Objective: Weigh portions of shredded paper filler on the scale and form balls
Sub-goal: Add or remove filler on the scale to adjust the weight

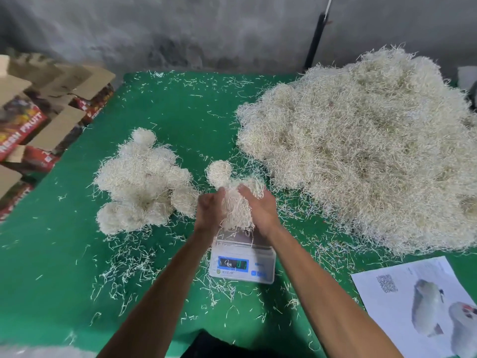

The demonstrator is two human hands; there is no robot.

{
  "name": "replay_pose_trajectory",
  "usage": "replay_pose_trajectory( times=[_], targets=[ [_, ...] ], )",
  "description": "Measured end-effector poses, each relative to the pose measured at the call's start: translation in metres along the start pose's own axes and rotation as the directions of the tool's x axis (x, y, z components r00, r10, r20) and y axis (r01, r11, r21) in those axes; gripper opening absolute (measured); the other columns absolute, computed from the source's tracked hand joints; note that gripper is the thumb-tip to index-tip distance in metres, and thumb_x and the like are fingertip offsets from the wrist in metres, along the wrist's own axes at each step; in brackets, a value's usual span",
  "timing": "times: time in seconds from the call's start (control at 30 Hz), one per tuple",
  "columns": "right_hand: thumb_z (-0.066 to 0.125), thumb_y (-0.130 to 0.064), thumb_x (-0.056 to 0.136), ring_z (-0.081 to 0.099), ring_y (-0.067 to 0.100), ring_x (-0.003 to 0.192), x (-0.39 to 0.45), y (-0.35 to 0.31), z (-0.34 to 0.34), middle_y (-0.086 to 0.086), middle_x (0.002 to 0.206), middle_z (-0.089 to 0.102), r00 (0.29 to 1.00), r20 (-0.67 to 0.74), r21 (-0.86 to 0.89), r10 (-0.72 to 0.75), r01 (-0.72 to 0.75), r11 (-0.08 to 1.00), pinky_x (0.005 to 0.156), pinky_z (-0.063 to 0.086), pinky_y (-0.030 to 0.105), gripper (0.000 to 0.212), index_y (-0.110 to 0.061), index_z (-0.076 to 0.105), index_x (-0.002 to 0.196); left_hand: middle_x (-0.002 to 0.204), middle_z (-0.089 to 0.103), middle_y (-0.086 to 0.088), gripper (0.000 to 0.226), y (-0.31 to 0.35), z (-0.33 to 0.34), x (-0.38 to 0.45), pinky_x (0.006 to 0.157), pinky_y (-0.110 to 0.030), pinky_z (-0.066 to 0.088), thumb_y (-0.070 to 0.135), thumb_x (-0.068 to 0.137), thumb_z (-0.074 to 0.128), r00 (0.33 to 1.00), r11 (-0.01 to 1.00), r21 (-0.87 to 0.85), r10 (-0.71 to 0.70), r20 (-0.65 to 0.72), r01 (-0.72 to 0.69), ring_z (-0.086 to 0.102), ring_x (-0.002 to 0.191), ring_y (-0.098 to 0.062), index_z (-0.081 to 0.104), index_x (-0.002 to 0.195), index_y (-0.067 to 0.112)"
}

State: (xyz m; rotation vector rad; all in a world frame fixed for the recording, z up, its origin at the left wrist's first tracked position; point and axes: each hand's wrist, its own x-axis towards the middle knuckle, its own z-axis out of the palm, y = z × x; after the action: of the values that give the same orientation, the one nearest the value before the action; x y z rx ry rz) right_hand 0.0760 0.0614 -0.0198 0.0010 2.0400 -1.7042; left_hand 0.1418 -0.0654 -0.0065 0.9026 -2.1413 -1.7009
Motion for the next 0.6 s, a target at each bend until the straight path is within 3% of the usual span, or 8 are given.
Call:
replay_pose_trajectory(
  times=[0.07, 0.1, 0.13, 0.2, 0.27, 0.37, 0.47, 0.6],
  targets=[
    [0.048, -0.094, 0.078, 0.043, 0.033, 0.146, 0.0, 0.006, -0.005, 0.014, 0.16, 0.043, 0.999, 0.043, -0.196, 0.028, -0.019, 0.981, 0.12, 0.031, 0.044, 0.123, -0.011, 0.018, 0.164, 0.044, 0.036, 0.009, 0.047, -0.014, -0.005, 0.005, 0.038, -0.02, 0.031, 0.027, 0.102, 0.053, 0.999, 0.997, 0.065, -0.051, -0.003, 0.051, 0.03, 0.033, -0.008, 0.044, 0.057, 0.018],
    [0.038, -0.098, 0.079, 0.056, 0.033, 0.135, -0.001, 0.01, -0.01, 0.013, 0.14, 0.06, 0.998, 0.062, -0.402, 0.008, 0.017, 0.915, 0.118, 0.038, 0.051, 0.12, -0.008, 0.036, 0.157, 0.05, 0.043, 0.006, 0.042, -0.022, -0.008, 0.006, 0.043, -0.021, 0.035, 0.025, 0.101, 0.054, 0.998, 0.992, 0.109, -0.069, 0.012, 0.067, 0.038, 0.04, -0.011, 0.049, 0.06, 0.02],
    [0.029, -0.1, 0.079, 0.065, 0.031, 0.118, -0.001, 0.016, -0.015, 0.007, 0.11, 0.066, 0.998, 0.04, -0.583, -0.047, 0.061, 0.81, 0.111, 0.046, 0.055, 0.114, -0.007, 0.059, 0.137, 0.06, 0.052, 0.006, 0.033, -0.032, -0.011, 0.007, 0.051, -0.021, 0.04, 0.025, 0.099, 0.056, 0.994, 0.983, 0.15, -0.11, 0.022, 0.106, 0.046, 0.049, -0.013, 0.054, 0.066, 0.022],
    [0.025, -0.097, 0.084, 0.067, 0.027, 0.101, -0.002, 0.026, -0.023, 0.002, 0.095, 0.068, 0.968, -0.089, -0.729, -0.235, 0.098, 0.678, 0.099, 0.053, 0.055, 0.098, -0.012, 0.072, 0.1, 0.078, 0.058, 0.012, 0.02, -0.046, -0.017, 0.007, 0.065, -0.021, 0.047, 0.028, 0.095, 0.058, 0.976, 0.966, 0.148, -0.218, 0.013, 0.214, 0.055, 0.069, -0.008, 0.057, 0.076, 0.027],
    [0.033, -0.093, 0.087, 0.064, 0.024, 0.1, -0.003, 0.033, -0.028, 0.005, 0.109, 0.069, 0.939, -0.198, -0.696, -0.282, 0.069, 0.715, 0.095, 0.054, 0.048, 0.092, -0.012, 0.066, 0.118, 0.074, 0.056, 0.013, 0.022, -0.052, -0.019, 0.004, 0.061, -0.021, 0.047, 0.029, 0.095, 0.057, 0.973, 0.961, 0.161, -0.229, 0.009, 0.225, 0.053, 0.066, -0.008, 0.055, 0.073, 0.028],
    [0.031, -0.093, 0.086, 0.06, 0.018, 0.097, -0.004, 0.035, -0.03, 0.006, 0.119, 0.067, 0.93, -0.241, -0.615, -0.277, 0.074, 0.785, 0.089, 0.052, 0.037, 0.097, -0.011, 0.057, 0.133, 0.05, 0.036, 0.01, 0.043, -0.056, -0.017, -0.004, 0.035, -0.014, 0.023, 0.028, 0.099, 0.051, 0.996, 0.968, 0.237, -0.09, 0.006, 0.086, 0.028, 0.044, -0.01, 0.042, 0.057, 0.024],
    [0.026, -0.092, 0.089, 0.061, 0.02, 0.111, -0.008, 0.031, -0.028, 0.009, 0.136, 0.062, 0.932, -0.252, -0.547, -0.26, 0.084, 0.833, 0.1, 0.051, 0.043, 0.101, -0.012, 0.05, 0.145, 0.047, 0.036, 0.011, 0.044, -0.057, -0.019, -0.008, 0.032, -0.013, 0.022, 0.032, 0.099, 0.055, 0.998, 0.975, 0.216, -0.048, -0.035, 0.054, 0.028, 0.038, -0.006, 0.044, 0.057, 0.023],
    [0.024, -0.089, 0.091, 0.066, 0.015, 0.104, -0.016, 0.031, -0.025, 0.0, 0.111, 0.067, 0.941, -0.256, -0.471, -0.221, 0.078, 0.879, 0.104, 0.052, 0.051, 0.099, -0.013, 0.044, 0.151, 0.053, 0.043, 0.007, 0.042, -0.055, -0.023, -0.006, 0.039, -0.017, 0.026, 0.033, 0.1, 0.055, 0.998, 0.975, 0.217, -0.032, -0.06, 0.045, 0.034, 0.043, -0.009, 0.045, 0.061, 0.025]
  ],
)
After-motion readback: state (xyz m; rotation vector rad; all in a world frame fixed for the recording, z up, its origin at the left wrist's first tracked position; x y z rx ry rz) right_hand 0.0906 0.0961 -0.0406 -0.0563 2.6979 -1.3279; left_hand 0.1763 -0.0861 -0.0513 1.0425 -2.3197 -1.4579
